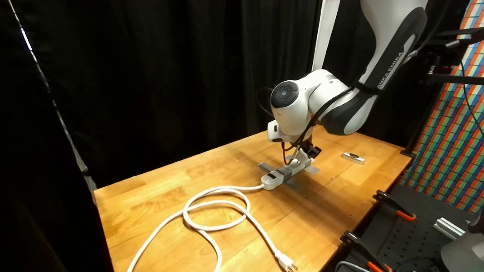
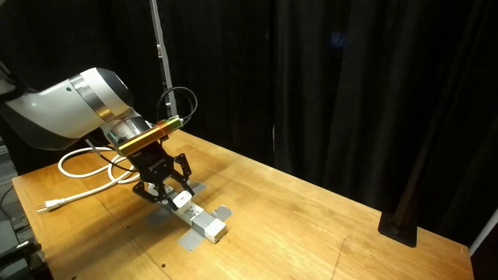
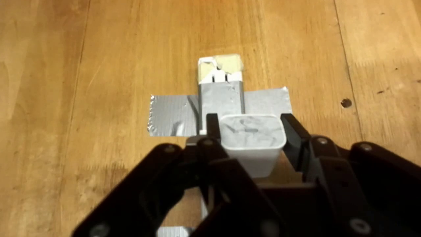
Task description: Put the charging adaptor on the white extension cable
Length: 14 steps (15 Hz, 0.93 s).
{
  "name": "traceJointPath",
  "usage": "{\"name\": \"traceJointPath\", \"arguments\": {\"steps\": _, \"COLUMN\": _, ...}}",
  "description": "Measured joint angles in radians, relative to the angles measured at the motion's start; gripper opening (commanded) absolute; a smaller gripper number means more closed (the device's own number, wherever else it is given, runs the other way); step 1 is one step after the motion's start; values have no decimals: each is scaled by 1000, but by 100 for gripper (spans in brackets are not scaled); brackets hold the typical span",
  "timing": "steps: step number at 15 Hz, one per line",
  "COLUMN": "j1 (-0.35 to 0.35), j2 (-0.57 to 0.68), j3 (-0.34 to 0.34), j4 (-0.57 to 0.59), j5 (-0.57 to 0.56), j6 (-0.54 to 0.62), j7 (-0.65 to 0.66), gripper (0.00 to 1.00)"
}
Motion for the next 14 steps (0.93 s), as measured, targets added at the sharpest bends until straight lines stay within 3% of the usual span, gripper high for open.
{"name": "traceJointPath", "arguments": {"steps": 4, "j1": 1, "j2": 0, "j3": 31, "j4": 2, "j5": 72, "j6": 20, "j7": -40, "gripper": 23}}
{"name": "traceJointPath", "arguments": {"steps": 14, "j1": 3, "j2": 0, "j3": 28, "j4": 48, "j5": 54, "j6": 5, "j7": -11, "gripper": 23}}
